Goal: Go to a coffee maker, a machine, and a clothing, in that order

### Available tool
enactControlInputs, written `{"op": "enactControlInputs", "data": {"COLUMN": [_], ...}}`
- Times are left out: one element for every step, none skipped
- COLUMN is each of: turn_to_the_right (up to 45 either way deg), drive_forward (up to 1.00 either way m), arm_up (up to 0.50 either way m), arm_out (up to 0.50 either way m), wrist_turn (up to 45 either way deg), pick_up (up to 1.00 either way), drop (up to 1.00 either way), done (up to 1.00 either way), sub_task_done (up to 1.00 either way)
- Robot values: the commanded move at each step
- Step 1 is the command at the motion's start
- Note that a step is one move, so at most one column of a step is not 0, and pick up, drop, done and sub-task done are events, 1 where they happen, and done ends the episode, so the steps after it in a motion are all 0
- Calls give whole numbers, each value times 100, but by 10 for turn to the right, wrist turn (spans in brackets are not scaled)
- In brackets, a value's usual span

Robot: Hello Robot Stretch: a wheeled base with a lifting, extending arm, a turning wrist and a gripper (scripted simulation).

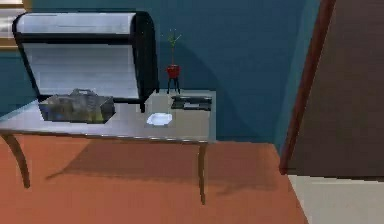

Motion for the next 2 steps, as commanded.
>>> {"op": "enactControlInputs", "data": {"turn_to_the_right": [-450,0], "drive_forward": [0,50], "arm_up": [0,0], "arm_out": [0,0], "wrist_turn": [0,0], "pick_up": [0,0], "drop": [0,0], "done": [0,0], "sub_task_done": [0,0]}}
